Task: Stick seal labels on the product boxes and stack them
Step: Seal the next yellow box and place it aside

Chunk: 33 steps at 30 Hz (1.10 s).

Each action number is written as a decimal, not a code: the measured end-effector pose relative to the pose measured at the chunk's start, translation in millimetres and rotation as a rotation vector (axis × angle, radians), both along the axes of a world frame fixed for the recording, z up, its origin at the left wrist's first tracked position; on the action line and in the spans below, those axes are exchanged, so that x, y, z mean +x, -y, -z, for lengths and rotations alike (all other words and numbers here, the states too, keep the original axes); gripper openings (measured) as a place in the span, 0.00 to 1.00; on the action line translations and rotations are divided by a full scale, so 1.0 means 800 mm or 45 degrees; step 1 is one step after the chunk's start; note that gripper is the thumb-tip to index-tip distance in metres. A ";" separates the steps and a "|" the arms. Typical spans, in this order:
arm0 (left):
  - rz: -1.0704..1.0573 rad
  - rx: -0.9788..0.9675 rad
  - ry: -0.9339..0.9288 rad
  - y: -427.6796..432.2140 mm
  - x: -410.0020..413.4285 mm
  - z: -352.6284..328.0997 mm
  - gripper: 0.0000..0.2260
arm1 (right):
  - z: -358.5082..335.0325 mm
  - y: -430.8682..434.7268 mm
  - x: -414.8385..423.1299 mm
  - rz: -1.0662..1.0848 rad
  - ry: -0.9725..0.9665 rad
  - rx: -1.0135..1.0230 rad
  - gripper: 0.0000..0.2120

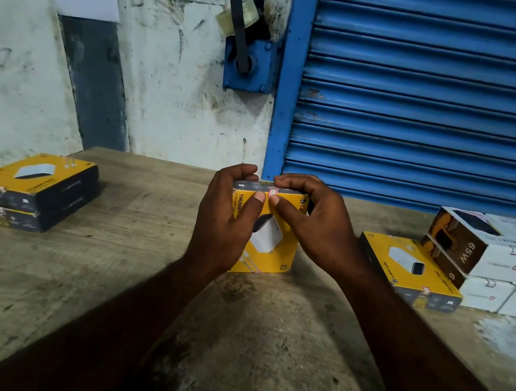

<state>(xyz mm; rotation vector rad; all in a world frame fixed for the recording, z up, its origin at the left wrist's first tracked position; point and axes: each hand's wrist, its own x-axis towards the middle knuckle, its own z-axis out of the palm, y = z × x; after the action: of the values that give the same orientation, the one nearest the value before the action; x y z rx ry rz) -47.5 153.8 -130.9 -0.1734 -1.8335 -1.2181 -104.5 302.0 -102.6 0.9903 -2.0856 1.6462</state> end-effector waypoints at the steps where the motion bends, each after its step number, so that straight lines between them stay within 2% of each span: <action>1: -0.004 0.002 0.001 0.000 0.000 0.000 0.18 | -0.001 -0.001 0.000 -0.029 0.016 -0.004 0.10; 5: -0.020 0.002 0.010 -0.001 -0.001 0.000 0.22 | -0.003 -0.006 0.002 -0.067 0.019 0.027 0.14; 13: -0.122 -0.011 -0.007 -0.007 -0.003 0.001 0.21 | -0.005 -0.007 0.002 -0.063 0.021 0.035 0.15; 19: -0.101 -0.067 0.034 -0.004 0.001 -0.001 0.23 | -0.003 -0.004 0.001 -0.054 0.016 0.018 0.10; 24: -0.042 -0.065 0.060 -0.001 0.003 0.000 0.23 | 0.001 0.001 0.001 0.030 -0.035 0.031 0.11; 33: 0.001 -0.051 0.048 -0.001 0.005 -0.001 0.22 | -0.003 -0.001 0.006 0.002 0.018 0.011 0.09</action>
<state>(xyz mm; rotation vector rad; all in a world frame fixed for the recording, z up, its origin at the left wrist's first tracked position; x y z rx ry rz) -43.3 154.8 -130.4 -0.1746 -1.8919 -1.1931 -99.7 302.5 -100.3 0.9819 -2.1037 1.6492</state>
